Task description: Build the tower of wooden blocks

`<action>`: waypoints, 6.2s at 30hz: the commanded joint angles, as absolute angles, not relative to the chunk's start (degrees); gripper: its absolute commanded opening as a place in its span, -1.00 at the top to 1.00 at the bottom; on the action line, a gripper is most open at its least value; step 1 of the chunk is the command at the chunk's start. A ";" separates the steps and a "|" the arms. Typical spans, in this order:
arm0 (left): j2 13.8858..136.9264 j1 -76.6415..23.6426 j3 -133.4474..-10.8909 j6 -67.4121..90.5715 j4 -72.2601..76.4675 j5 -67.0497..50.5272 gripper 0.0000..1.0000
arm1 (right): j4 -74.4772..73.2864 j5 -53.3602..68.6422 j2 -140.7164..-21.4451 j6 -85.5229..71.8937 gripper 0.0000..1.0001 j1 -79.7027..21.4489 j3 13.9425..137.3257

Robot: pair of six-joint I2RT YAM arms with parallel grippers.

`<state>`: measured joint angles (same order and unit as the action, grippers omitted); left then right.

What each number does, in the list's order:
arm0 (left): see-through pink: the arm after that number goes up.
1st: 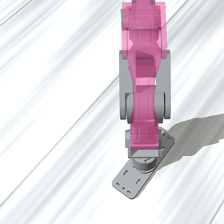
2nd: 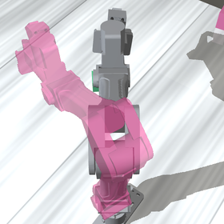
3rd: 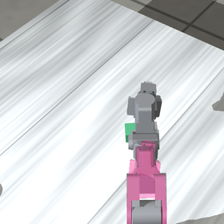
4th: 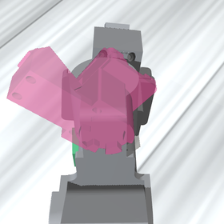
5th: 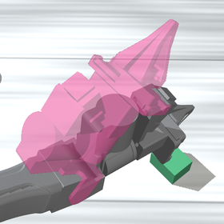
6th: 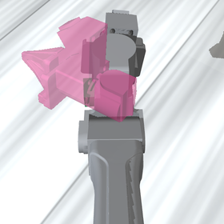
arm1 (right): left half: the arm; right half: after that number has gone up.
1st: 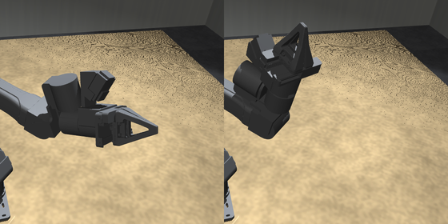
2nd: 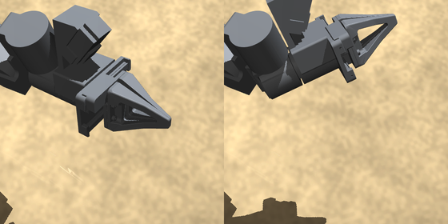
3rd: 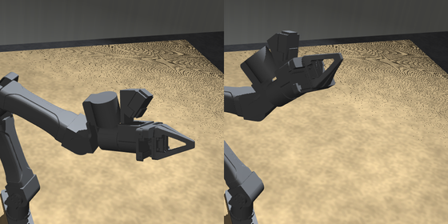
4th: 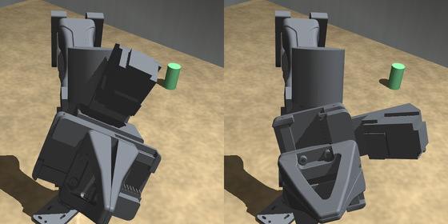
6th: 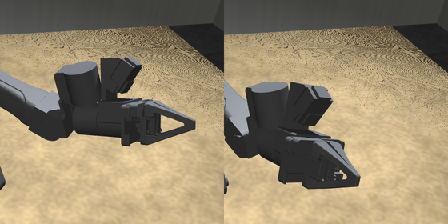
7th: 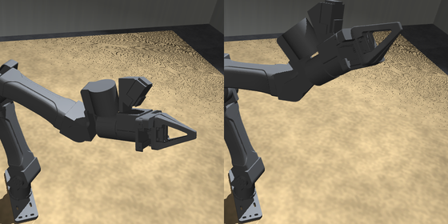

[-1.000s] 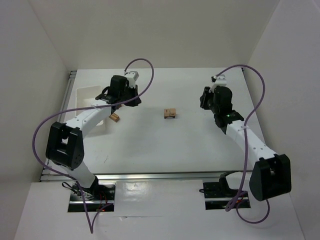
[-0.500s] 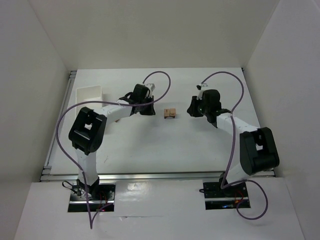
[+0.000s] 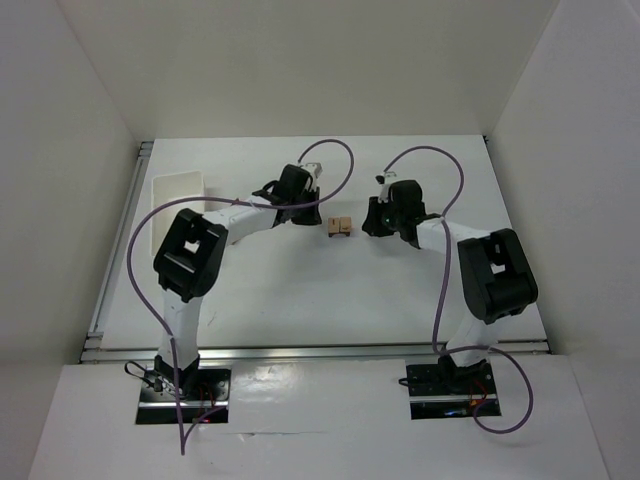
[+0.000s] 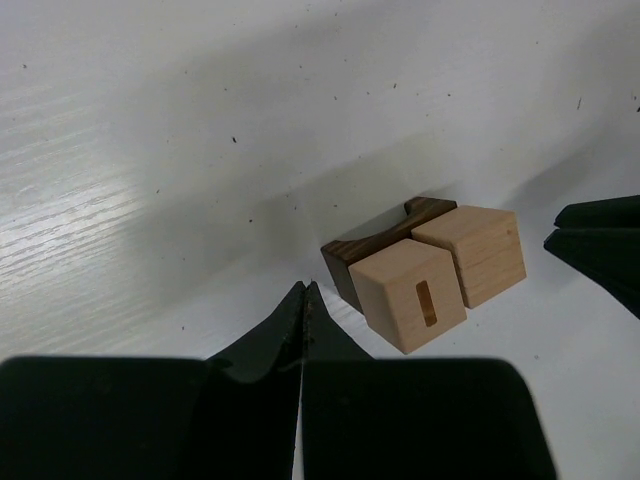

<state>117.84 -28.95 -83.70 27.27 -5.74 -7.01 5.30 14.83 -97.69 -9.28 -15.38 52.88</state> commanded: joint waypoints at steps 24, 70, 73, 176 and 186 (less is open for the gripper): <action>121.38 -31.64 -89.30 24.53 -7.82 -3.96 1.00 | 10.55 14.94 -104.06 -8.26 0.47 -19.68 59.06; 119.53 -32.70 -86.92 23.20 -10.46 -3.25 1.00 | 8.35 14.15 -105.12 -7.21 0.47 -20.21 61.78; 119.53 -32.70 -86.92 23.20 -10.46 -3.77 1.00 | 8.35 14.15 -105.12 -7.21 0.47 -20.21 61.79; 54.58 -25.84 -60.38 47.29 -47.99 29.27 -1.00 | 17.48 10.71 -146.34 4.31 -0.17 -52.56 114.52; 55.11 -25.84 -60.38 46.67 -48.52 29.27 -1.00 | 16.96 9.05 -146.87 6.50 0.07 -52.56 114.52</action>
